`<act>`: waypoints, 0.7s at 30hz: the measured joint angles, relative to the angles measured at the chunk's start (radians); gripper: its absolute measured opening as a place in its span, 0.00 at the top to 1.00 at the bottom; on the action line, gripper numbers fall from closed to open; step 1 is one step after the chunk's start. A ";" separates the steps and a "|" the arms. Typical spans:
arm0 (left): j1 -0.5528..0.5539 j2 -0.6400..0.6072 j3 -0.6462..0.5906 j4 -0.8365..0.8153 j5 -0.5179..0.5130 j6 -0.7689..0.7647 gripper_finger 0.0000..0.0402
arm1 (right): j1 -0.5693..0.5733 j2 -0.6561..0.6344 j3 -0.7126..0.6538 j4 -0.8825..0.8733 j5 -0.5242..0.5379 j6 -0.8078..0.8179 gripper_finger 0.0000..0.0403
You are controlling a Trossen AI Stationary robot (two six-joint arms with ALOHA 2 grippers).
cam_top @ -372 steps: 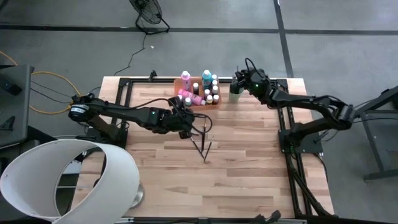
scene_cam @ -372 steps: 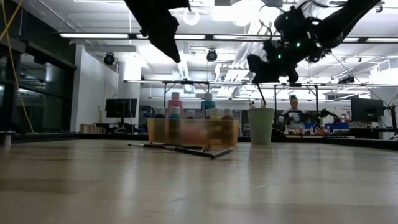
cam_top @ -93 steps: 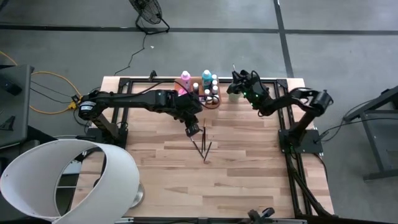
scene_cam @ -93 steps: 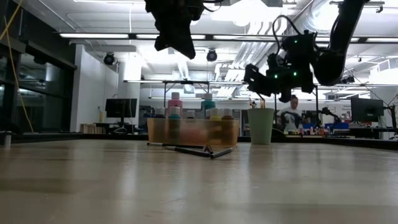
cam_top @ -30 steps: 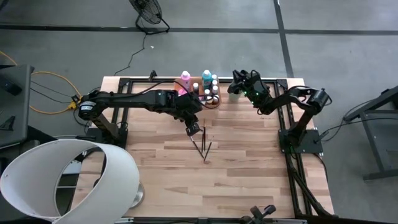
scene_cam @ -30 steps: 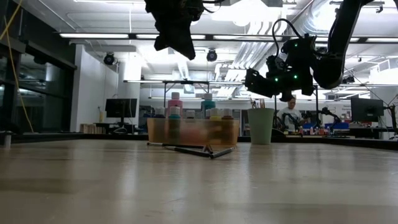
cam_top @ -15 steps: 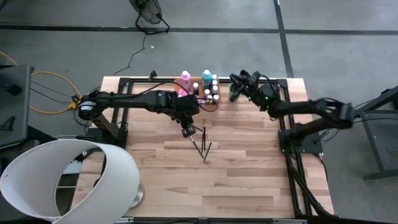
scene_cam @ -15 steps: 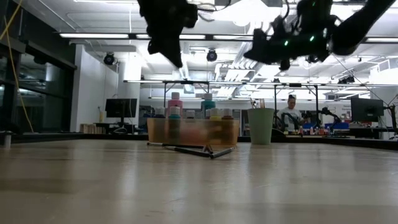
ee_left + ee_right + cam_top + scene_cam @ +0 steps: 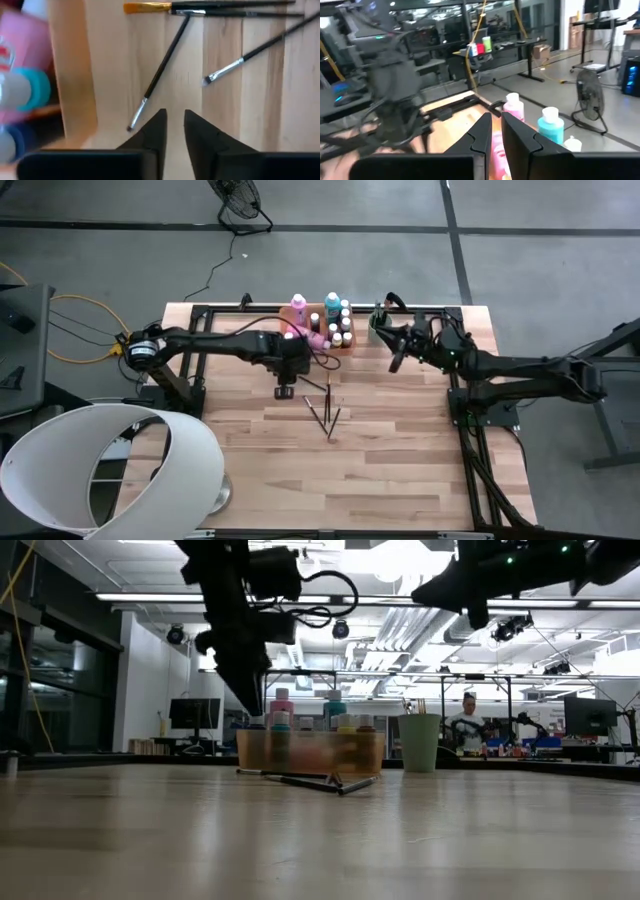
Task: Pick & Place Paint Supplies
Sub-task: Put the silver paint brush into the green cup
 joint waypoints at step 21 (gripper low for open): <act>0.079 0.204 -0.023 0.025 -0.030 0.345 0.66 | 0.108 -0.029 0.000 -0.038 0.000 0.001 0.91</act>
